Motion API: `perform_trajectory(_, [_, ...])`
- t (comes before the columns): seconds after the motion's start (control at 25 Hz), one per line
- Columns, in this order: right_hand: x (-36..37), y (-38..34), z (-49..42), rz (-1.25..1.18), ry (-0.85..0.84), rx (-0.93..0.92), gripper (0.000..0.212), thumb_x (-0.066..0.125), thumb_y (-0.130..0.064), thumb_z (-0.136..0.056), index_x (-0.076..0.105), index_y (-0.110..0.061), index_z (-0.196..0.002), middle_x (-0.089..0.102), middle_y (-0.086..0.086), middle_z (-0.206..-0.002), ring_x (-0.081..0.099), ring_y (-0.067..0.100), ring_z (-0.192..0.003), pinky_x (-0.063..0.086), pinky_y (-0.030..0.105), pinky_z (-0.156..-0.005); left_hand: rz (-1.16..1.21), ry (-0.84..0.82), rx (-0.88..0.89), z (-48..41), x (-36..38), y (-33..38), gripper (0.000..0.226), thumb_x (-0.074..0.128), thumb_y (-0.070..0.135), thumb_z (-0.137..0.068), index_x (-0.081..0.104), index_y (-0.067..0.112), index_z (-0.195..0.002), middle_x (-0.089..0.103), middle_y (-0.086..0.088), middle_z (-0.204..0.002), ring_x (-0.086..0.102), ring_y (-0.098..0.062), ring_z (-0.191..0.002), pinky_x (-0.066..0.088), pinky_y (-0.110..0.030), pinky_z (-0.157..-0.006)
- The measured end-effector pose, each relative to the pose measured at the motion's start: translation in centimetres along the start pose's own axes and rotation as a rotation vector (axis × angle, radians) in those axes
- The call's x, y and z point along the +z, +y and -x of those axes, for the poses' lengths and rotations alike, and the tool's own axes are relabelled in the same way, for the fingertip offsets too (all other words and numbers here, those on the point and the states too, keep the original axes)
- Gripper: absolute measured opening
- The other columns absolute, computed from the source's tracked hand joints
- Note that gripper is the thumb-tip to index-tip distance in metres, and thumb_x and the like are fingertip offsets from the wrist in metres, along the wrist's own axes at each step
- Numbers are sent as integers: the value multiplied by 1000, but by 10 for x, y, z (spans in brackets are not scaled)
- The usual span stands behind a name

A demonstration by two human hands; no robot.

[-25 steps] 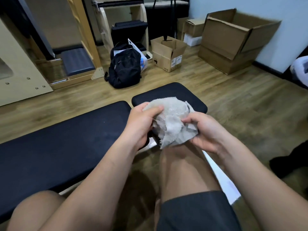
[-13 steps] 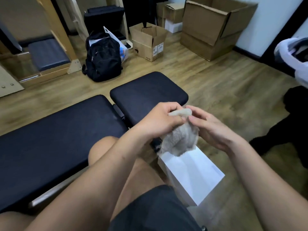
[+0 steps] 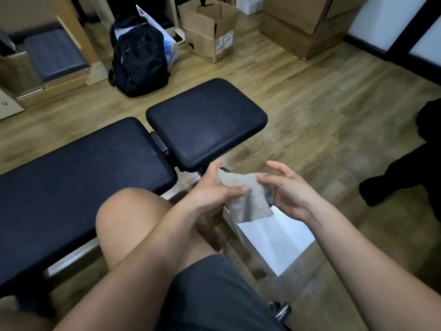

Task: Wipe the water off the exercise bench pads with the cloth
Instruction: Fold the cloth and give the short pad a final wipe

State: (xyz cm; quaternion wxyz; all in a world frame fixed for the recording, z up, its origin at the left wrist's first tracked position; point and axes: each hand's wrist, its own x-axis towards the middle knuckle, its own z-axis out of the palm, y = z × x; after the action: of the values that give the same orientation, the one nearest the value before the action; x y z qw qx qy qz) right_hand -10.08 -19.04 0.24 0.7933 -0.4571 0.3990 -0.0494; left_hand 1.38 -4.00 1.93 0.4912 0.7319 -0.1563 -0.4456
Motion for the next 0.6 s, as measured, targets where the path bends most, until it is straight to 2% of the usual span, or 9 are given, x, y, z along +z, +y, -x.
perform_trajectory(0.08, [-11, 6, 4, 22, -70, -6, 55, 69, 9, -77, 56, -17, -124, 64, 18, -108, 64, 27, -88, 53, 39, -80, -223, 8, 108, -8, 4, -4, 87, 85, 11, -71, 35, 29, -142, 54, -2, -128, 59, -13, -104, 50, -16, -75])
perform_trajectory(0.12, [-14, 9, 7, 104, -88, -32, 55, 71, 12, -73, 60, -14, -120, 62, 17, -109, 64, 24, -87, 55, 38, -79, -403, 26, 145, -10, 7, -4, 81, 84, 10, -72, 42, 30, -138, 54, -1, -128, 57, -15, -106, 46, -17, -79])
perform_trajectory(0.2, [-18, 15, 12, 358, -53, -95, 51, 75, 13, -70, 64, -12, -113, 62, 11, -102, 65, 17, -75, 57, 30, -64, -699, 47, 157, -15, 13, -8, 59, 80, 11, -75, 56, 29, -126, 54, 0, -130, 53, -17, -114, 37, -16, -82])
perform_trajectory(0.28, [-25, 22, 12, 619, 34, -147, 48, 80, 5, -69, 65, -15, -109, 62, 7, -95, 64, 14, -67, 55, 27, -56, -857, 25, 175, -20, 22, -11, 43, 73, 14, -81, 62, 26, -120, 53, -4, -126, 50, -21, -117, 31, -16, -82])
perform_trajectory(0.36, [-39, 35, 4, 914, 140, -246, 38, 84, -10, -68, 69, -23, -99, 58, 3, -105, 61, 14, -84, 55, 30, -71, -932, -4, 224, -29, 34, -12, 30, 66, 18, -85, 66, 24, -114, 49, -5, -116, 50, -24, -114, 33, -19, -85])
perform_trajectory(0.4, [-47, 40, 2, 979, 176, -288, 29, 84, -16, -69, 70, -27, -91, 55, -1, -109, 56, 13, -95, 51, 29, -80, -935, -10, 236, -35, 38, -14, 24, 64, 22, -86, 67, 25, -110, 47, -3, -113, 48, -24, -113, 37, -25, -91])
perform_trajectory(0.48, [-63, 50, 0, 888, 220, -292, 16, 80, -17, -74, 68, -28, -78, 56, -6, -109, 52, 11, -100, 47, 29, -81, -910, -64, 206, -47, 44, -16, 18, 62, 36, -84, 68, 30, -99, 50, 4, -113, 45, -21, -114, 38, -40, -101])
perform_trajectory(0.52, [-71, 52, 1, 735, 231, -270, 13, 77, -14, -77, 68, -23, -77, 62, -4, -101, 57, 11, -91, 49, 31, -75, -867, -105, 191, -54, 47, -18, 18, 61, 42, -81, 68, 29, -92, 56, 8, -109, 49, -20, -110, 39, -44, -100])
perform_trajectory(0.6, [-82, 53, 3, 453, 225, -245, 7, 73, -10, -83, 67, -13, -84, 65, 2, -81, 61, 14, -69, 52, 34, -62, -688, -128, 156, -67, 55, -19, 21, 63, 46, -81, 67, 25, -86, 67, 7, -88, 60, -19, -90, 47, -38, -87])
